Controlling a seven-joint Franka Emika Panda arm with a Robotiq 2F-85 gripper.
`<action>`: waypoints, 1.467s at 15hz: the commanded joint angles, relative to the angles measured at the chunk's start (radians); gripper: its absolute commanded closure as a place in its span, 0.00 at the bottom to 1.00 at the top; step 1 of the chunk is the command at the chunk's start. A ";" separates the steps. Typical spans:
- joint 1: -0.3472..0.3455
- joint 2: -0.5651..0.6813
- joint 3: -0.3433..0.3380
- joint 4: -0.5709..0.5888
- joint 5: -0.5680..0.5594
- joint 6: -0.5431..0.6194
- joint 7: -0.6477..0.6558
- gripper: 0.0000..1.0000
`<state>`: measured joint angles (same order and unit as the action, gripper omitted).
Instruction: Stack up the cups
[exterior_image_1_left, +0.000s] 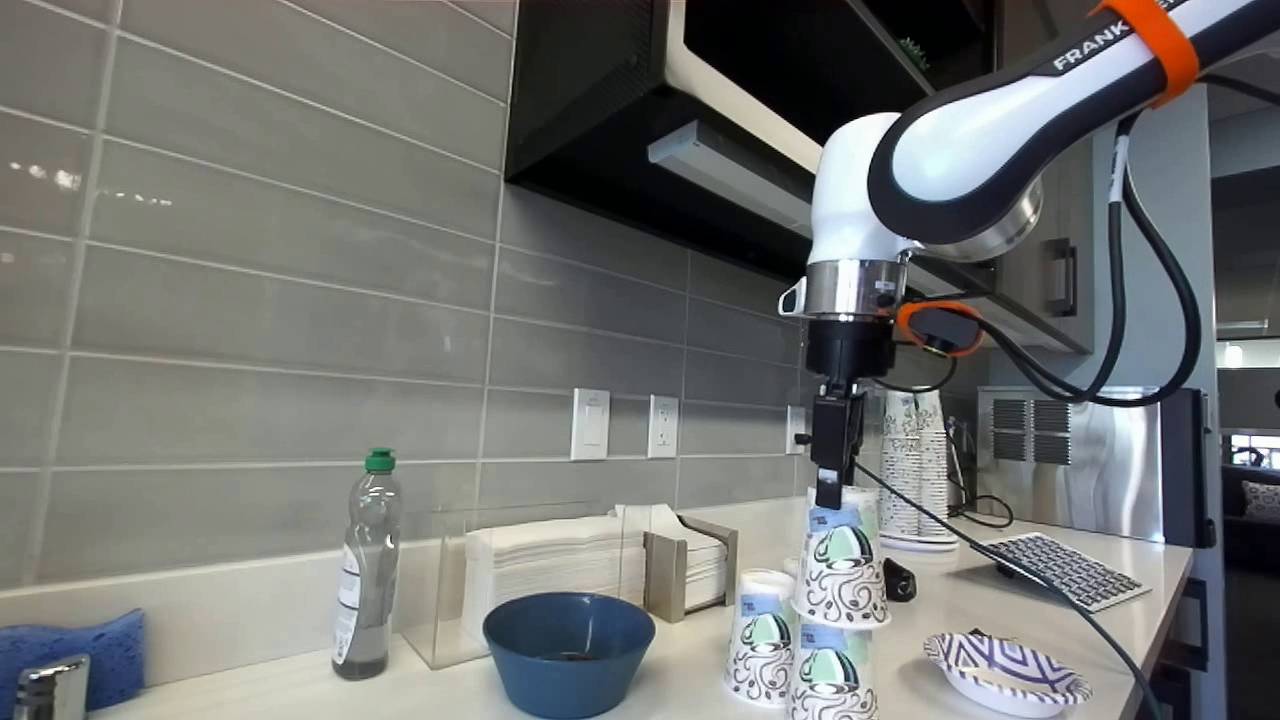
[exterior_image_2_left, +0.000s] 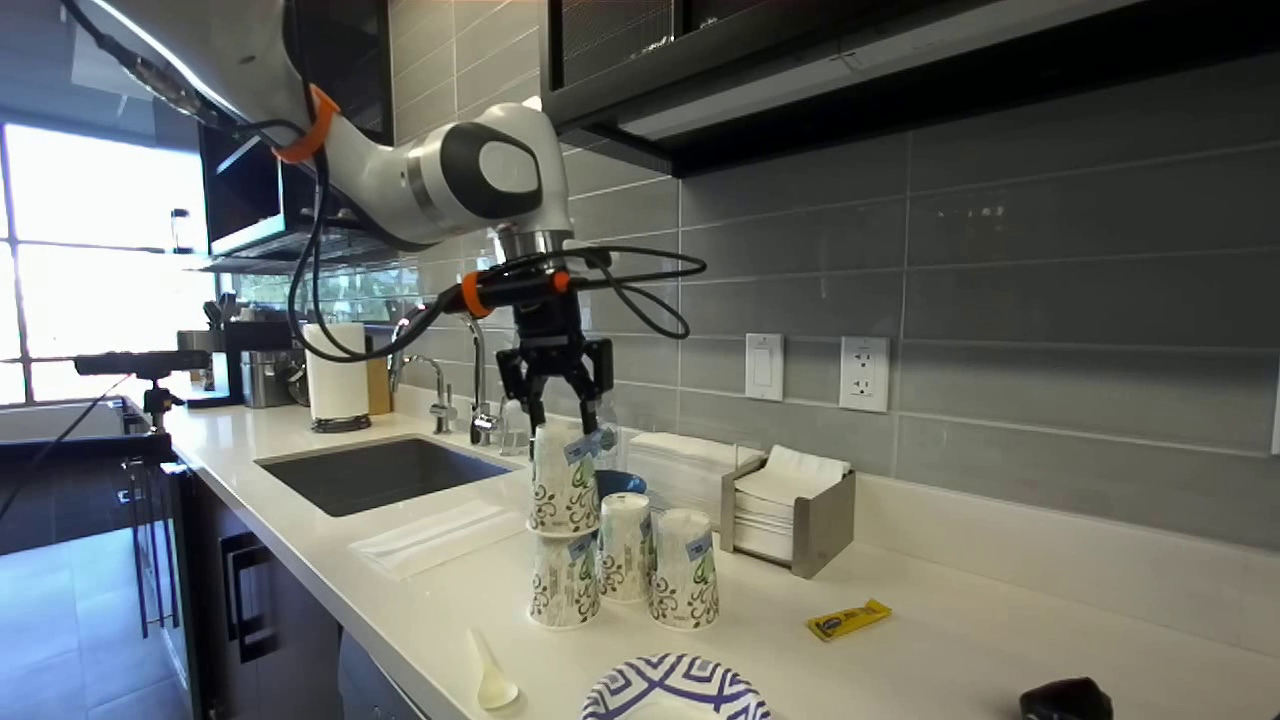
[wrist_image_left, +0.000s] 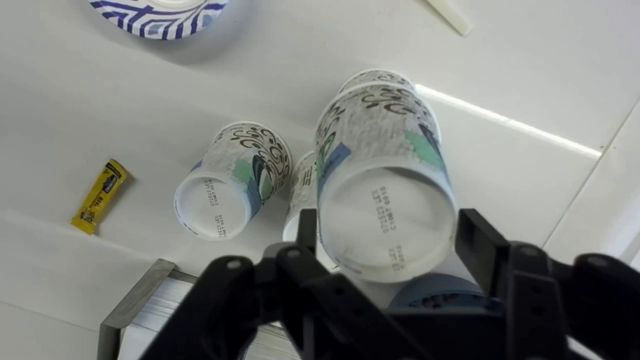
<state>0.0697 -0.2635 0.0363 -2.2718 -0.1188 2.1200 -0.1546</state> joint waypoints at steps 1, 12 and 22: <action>0.004 0.018 -0.006 0.018 0.031 0.007 -0.029 0.01; -0.003 0.046 0.003 0.046 0.001 -0.003 -0.024 0.00; -0.003 0.127 -0.008 0.045 0.118 0.147 0.031 0.00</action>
<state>0.0679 -0.1879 0.0346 -2.2345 -0.0627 2.1888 -0.1510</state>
